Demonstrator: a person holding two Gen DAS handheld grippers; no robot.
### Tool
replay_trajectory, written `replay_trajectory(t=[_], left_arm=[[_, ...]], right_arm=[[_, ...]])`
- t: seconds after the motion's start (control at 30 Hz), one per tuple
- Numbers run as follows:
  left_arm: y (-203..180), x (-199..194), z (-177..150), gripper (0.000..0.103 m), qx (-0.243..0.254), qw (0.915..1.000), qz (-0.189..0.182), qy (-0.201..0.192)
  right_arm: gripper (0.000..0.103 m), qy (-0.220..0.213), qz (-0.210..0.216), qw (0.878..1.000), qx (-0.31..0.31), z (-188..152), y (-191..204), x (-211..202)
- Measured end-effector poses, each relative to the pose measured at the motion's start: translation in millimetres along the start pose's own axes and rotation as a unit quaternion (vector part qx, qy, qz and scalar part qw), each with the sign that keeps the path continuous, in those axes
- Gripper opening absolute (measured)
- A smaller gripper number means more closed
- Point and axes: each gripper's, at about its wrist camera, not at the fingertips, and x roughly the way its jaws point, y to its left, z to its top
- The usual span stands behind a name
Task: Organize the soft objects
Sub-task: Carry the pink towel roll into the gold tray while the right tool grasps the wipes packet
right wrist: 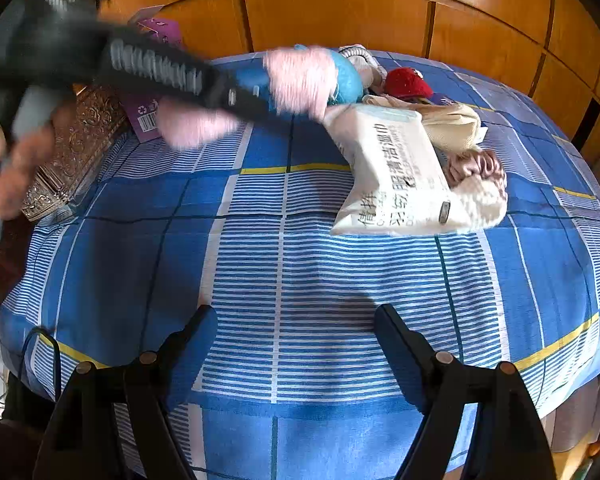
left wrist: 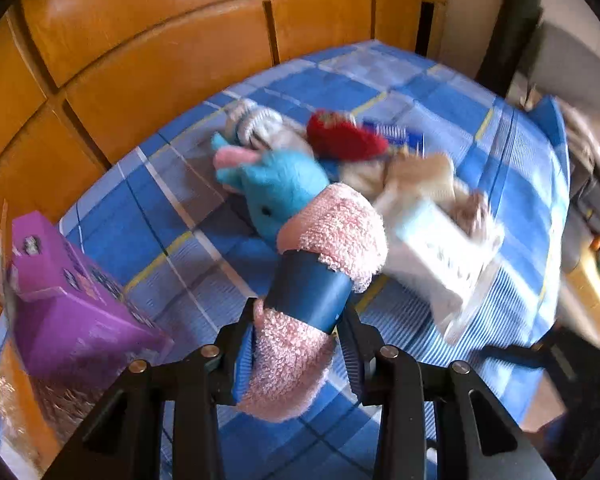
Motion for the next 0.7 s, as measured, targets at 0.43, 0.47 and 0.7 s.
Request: replay_trajectory(t=[0.43,0.47,0.7], left_arm=[[107,-66,85,0.039,-0.142,0.9859,0.017,-0.086],[123,-72,84,0.039,-0.164,0.9822,0.023,-0.090],[218,-104,48,0.039,-0.276,0.9528,0.079,-0.100]], right_arm=[[0.082,0.001,-0.001,1.000,-0.004,0,3,-1],[0.082,0.001,-0.002,1.000,-0.004,0,3,-1],[0.082,-0.001,-0.004,1.000,-0.006,-2,4,0]])
